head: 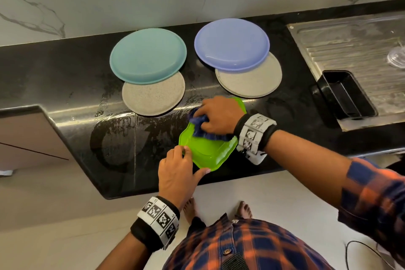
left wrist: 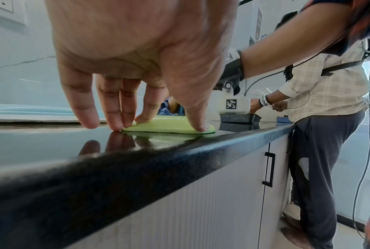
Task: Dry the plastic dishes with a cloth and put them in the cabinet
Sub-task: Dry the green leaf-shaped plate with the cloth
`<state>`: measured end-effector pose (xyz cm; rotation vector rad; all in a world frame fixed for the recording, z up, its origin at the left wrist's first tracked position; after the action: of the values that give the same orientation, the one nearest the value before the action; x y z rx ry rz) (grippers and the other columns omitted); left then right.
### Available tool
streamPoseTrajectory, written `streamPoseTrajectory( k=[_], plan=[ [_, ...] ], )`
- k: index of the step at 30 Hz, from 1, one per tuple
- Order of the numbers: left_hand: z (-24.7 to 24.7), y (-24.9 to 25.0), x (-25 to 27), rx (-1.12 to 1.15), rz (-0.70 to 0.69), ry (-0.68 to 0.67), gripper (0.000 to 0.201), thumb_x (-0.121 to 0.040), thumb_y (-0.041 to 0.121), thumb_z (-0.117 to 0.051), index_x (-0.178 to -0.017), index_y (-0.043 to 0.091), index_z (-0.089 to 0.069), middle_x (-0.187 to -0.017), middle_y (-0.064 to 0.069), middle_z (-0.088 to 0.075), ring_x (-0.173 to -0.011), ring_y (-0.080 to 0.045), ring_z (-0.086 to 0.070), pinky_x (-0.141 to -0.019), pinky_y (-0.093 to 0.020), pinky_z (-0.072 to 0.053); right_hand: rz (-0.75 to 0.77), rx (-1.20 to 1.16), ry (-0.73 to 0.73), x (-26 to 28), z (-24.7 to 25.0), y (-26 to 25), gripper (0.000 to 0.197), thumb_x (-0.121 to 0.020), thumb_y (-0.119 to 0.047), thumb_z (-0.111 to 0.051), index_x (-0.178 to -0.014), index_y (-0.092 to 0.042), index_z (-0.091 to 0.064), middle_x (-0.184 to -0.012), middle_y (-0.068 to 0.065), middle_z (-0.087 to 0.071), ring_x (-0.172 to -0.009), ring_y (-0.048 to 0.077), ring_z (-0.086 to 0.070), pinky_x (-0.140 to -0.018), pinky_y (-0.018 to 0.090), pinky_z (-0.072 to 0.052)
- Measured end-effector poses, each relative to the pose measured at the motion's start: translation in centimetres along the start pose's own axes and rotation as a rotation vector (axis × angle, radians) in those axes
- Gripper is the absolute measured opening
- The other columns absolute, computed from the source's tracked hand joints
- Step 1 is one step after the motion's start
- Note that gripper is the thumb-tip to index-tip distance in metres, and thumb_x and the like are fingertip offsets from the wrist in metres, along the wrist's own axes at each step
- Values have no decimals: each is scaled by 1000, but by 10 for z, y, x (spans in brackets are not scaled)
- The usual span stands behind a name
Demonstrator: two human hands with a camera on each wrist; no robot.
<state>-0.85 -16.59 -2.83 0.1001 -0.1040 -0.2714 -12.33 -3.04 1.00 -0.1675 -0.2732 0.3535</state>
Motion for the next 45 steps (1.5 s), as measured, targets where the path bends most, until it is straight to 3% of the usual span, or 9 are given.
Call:
streamPoseTrajectory(
  k=[6, 12, 16, 23, 28, 33, 37, 42, 45],
  plan=[
    [0, -1, -3, 18, -3, -16, 85, -62, 73, -73, -114, 6, -69, -106, -7, -63, -93, -28, -62, -65, -39, -51, -317, -98, 170, 38, -4, 82, 43, -84, -44, -59, -125, -36, -64, -112, 2, -59, -105, 32, -58, -80, 39, -49],
    [2, 2, -10, -8, 5, -70, 76, -60, 71, -76, -104, 11, -69, -98, -5, -58, -90, -28, -58, -64, -38, -45, -94, -51, 229, 82, -43, -14, 42, -73, -44, -50, -107, -31, -71, -100, 1, -63, -81, 30, -57, -61, 35, -42],
    [0, 1, -9, 1, -7, -98, 68, -62, 68, -77, -102, 13, -69, -96, -4, -56, -88, -28, -58, -61, -36, -41, -31, -34, 110, 63, -36, -38, 40, -80, -36, -59, -118, -34, -67, -110, -1, -59, -96, 27, -54, -68, 35, -39],
    [4, 1, -9, -21, 26, -153, 87, -73, 79, -58, -131, 15, -56, -121, -1, -52, -112, -23, -52, -83, -37, -46, -399, -158, 191, 43, -9, 75, 41, -91, -38, -52, -132, -36, -57, -123, 6, -54, -112, 35, -54, -85, 43, -48],
    [1, -1, -9, -2, 16, -167, 85, -71, 79, -61, -129, 18, -58, -126, 2, -52, -115, -23, -50, -82, -37, -45, -500, -235, 251, 91, -32, 75, 45, -93, -43, -54, -136, -31, -50, -123, 8, -48, -108, 35, -54, -80, 46, -49],
    [-2, 0, -11, 8, 13, -188, 80, -71, 75, -66, -124, 16, -59, -123, 2, -51, -114, -22, -49, -84, -37, -47, -345, -301, 255, 118, -56, 24, 43, -83, -40, -63, -122, -23, -57, -108, 7, -46, -90, 32, -58, -73, 41, -53],
    [-4, 0, -8, 10, -14, -183, 65, -76, 59, -72, -122, 14, -59, -119, -2, -51, -108, -26, -52, -77, -39, -47, -185, -264, 126, 117, -68, -23, 45, -84, -39, -63, -125, -23, -53, -111, 4, -43, -90, 27, -53, -70, 34, -44],
    [-2, 0, -6, 4, -2, -178, 73, -76, 66, -69, -128, 15, -57, -121, -1, -50, -110, -25, -51, -78, -38, -46, -157, -308, 127, 118, -58, -5, 46, -74, -41, -63, -119, -31, -55, -110, -2, -47, -88, 26, -60, -69, 37, -52],
    [-1, 0, -8, -4, -2, -191, 83, -75, 75, -60, -134, 17, -53, -128, 0, -48, -119, -23, -48, -85, -37, -46, -308, -371, 215, 116, -42, 42, 46, -68, -42, -63, -113, -34, -59, -107, -4, -52, -93, 27, -64, -78, 40, -54]
  ],
)
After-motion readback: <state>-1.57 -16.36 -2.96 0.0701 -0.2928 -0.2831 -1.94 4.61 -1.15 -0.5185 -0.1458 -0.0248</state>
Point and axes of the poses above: each hand's wrist, its own x-axis away from the middle knuckle, its own z-axis out of the back of the hand, y = z × x, the point moved 7 cm from there along -x, towards the middle knuckle
